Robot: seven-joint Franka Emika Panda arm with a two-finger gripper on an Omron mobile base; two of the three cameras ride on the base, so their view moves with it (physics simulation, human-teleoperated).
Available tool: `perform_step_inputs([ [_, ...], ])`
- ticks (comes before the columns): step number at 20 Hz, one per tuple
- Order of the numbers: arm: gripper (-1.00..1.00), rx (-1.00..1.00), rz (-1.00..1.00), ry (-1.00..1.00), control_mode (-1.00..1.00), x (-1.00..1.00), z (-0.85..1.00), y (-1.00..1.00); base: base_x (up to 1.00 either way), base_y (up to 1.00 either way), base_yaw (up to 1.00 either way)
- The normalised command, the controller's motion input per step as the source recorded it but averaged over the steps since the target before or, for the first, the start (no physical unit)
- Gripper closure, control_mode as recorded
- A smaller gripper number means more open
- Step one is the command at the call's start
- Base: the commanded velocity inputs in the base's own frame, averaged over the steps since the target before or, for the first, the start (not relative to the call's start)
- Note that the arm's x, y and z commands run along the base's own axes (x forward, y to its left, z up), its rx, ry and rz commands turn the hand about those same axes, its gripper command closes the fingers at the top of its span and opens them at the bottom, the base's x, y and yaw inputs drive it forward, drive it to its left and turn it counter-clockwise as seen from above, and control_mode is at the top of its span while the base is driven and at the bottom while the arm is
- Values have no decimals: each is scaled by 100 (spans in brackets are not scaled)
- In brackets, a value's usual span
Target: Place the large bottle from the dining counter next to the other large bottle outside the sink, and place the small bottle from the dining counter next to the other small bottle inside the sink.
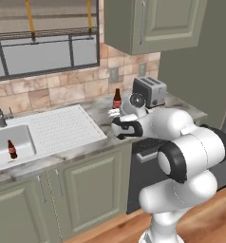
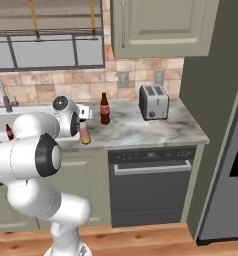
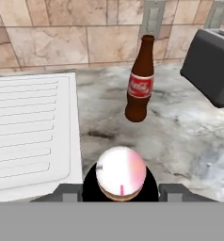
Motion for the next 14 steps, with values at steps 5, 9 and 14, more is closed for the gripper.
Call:
perform_step_inputs([
  [5, 100, 0, 0, 0, 100, 0, 0, 0, 40, 0, 0],
  [9, 100, 0, 0, 0, 100, 0, 0, 0, 40, 0, 0],
  [14, 100, 0, 0, 0, 100, 0, 0, 0, 35, 0, 0],
])
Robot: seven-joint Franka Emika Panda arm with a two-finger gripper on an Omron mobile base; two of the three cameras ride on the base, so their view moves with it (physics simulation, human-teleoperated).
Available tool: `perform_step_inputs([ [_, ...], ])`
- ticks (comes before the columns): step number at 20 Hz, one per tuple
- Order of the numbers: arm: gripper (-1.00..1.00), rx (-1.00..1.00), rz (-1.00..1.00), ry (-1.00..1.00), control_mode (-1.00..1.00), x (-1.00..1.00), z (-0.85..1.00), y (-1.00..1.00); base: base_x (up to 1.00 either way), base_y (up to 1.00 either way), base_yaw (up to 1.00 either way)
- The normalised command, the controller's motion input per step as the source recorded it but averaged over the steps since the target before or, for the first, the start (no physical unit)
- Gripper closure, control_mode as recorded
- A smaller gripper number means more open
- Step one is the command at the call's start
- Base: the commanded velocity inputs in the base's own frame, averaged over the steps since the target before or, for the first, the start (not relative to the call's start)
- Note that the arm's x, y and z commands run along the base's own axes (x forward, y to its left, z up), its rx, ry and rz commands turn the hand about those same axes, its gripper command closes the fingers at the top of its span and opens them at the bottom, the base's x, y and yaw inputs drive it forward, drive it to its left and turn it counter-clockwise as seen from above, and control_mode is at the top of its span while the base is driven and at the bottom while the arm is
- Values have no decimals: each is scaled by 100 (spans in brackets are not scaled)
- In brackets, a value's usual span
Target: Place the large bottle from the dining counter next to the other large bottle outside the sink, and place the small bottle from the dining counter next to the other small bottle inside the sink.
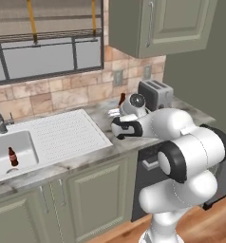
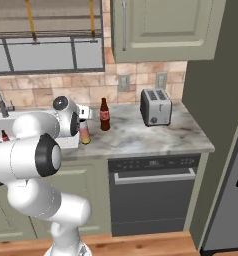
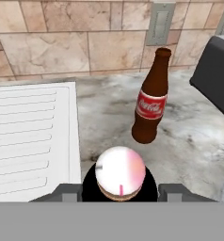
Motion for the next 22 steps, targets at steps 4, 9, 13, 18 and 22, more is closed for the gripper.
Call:
perform_step_inputs([
  [4, 100, 0, 0, 0, 100, 0, 0, 0, 23, 0, 0],
  [9, 100, 0, 0, 0, 100, 0, 0, 0, 12, 0, 0],
  [13, 100, 0, 0, 0, 100, 0, 0, 0, 15, 0, 0],
  [18, 100, 0, 0, 0, 100, 0, 0, 0, 14, 0, 0],
  [22, 100, 0, 0, 0, -100, 7, -5, 0, 0, 0, 0],
])
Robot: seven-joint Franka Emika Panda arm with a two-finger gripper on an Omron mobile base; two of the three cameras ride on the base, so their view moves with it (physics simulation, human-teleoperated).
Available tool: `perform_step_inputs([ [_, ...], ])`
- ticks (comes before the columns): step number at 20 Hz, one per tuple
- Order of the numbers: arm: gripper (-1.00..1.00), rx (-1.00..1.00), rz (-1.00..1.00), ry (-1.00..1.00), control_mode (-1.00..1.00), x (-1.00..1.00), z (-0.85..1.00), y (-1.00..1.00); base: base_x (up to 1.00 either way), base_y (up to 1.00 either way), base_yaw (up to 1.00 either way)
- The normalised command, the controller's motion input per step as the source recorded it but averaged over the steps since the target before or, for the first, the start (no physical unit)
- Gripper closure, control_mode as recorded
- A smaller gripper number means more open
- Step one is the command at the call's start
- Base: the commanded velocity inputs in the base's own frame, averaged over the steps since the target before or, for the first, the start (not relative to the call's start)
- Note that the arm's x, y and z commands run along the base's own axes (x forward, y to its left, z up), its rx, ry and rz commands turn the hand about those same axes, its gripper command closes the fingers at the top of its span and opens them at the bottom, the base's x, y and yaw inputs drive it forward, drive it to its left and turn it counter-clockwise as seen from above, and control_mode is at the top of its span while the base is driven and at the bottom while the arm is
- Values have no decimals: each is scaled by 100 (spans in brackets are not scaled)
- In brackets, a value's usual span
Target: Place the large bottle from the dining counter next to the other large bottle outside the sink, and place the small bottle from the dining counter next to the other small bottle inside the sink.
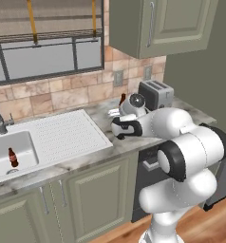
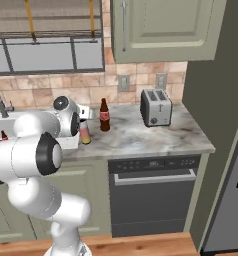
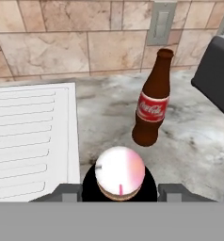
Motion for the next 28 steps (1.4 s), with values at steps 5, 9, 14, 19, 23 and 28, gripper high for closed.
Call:
perform_step_inputs([
  [5, 100, 0, 0, 0, -100, 9, -8, 0, 0, 0, 0],
  [9, 100, 0, 0, 0, -100, 11, -15, 0, 0, 0, 0],
  [14, 100, 0, 1, 0, -100, 1, -12, 0, 0, 0, 0],
  [19, 100, 0, 1, 0, -100, 0, -11, 0, 0, 0, 0],
  [23, 100, 0, 2, 0, -100, 0, -9, 0, 0, 0, 0],
  [28, 100, 0, 3, 0, -100, 0, -8, -2, 0, 0, 0],
])
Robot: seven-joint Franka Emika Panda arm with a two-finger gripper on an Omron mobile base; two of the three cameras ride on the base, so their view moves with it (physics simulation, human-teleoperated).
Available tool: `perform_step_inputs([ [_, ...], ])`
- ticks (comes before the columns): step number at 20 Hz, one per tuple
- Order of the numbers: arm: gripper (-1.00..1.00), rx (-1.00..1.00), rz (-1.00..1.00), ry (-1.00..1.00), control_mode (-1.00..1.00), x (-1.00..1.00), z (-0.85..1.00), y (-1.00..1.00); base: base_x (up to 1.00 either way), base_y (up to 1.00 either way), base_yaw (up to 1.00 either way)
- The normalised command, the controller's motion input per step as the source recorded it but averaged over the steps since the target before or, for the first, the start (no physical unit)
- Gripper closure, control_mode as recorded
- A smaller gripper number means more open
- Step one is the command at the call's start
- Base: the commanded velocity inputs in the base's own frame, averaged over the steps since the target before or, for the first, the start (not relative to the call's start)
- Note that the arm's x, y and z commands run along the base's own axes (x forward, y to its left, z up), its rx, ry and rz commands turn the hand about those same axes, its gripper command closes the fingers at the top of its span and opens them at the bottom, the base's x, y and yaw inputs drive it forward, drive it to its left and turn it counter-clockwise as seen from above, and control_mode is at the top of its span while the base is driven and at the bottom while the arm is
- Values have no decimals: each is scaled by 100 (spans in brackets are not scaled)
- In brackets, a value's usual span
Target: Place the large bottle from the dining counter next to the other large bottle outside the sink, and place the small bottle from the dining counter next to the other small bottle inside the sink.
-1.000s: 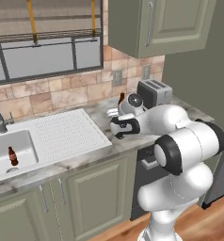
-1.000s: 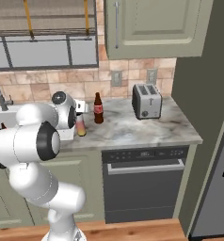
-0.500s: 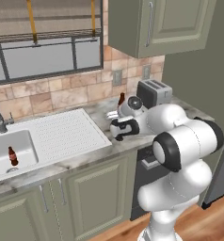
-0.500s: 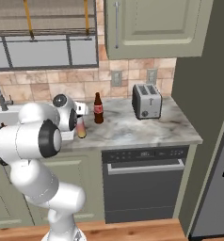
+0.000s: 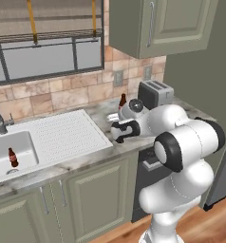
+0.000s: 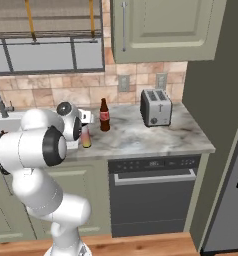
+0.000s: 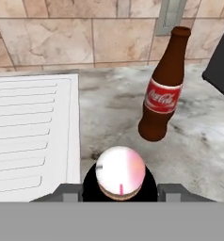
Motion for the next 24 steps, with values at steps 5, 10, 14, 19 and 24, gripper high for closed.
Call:
perform_step_inputs([
  [5, 100, 0, 3, 0, -100, 0, -8, -2, 0, 0, 0],
  [10, 100, 0, 3, 0, -100, 0, -9, -2, 0, 0, 0],
  [14, 100, -1, 4, 0, -100, 0, -12, 0, 0, 0, 0],
  [19, 100, -3, 4, 0, -100, 0, -16, 0, 0, 0, 0],
  [24, -100, -5, 3, -1, -100, -2, -9, -3, 0, 0, 0],
])
